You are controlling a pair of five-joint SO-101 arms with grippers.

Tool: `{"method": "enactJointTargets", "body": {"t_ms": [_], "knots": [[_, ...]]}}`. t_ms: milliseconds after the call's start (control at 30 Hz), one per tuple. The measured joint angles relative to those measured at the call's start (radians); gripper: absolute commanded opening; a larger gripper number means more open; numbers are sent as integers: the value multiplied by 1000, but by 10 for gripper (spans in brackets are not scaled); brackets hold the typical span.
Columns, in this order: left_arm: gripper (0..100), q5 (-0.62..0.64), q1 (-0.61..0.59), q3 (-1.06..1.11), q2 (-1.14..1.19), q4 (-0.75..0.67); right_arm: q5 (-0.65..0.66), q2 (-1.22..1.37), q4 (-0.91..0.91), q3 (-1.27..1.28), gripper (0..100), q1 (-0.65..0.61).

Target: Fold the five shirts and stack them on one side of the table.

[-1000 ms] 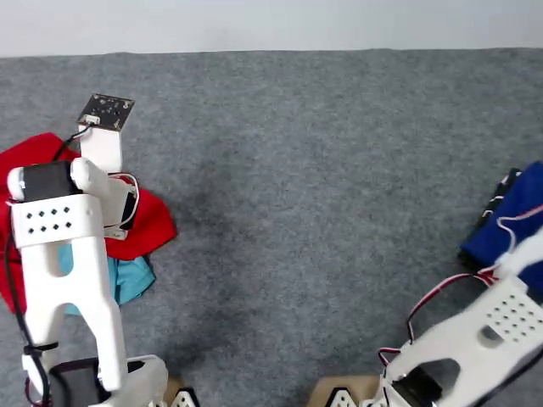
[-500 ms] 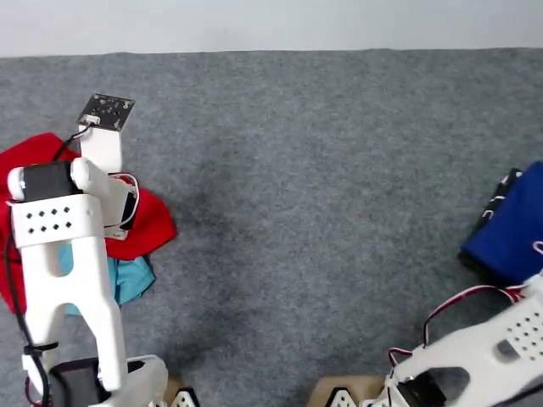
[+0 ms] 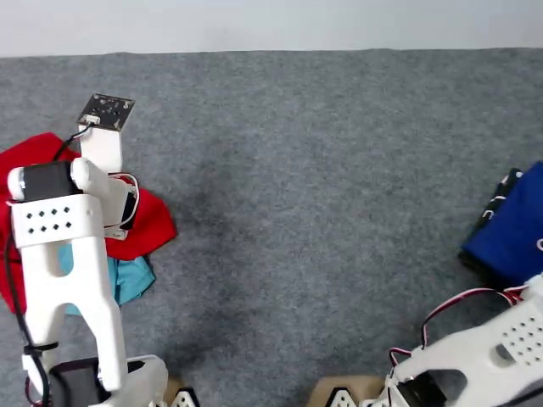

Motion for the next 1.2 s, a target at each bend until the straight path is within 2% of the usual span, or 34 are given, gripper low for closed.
{"method": "enactJointTargets", "body": {"t_ms": [133, 367, 667, 833, 1200], "knots": [[22, 0, 0, 0, 0, 0, 0, 41, -155, -2, 10, 0], [22, 0, 0, 0, 0, 0, 0, 269, -468, 0, 10, 2], [22, 0, 0, 0, 0, 0, 0, 273, -531, 0, 10, 17], [22, 0, 0, 0, 0, 0, 0, 189, -391, 0, 10, -14], [22, 0, 0, 0, 0, 0, 0, -14, 195, 0, 10, -144]]}}
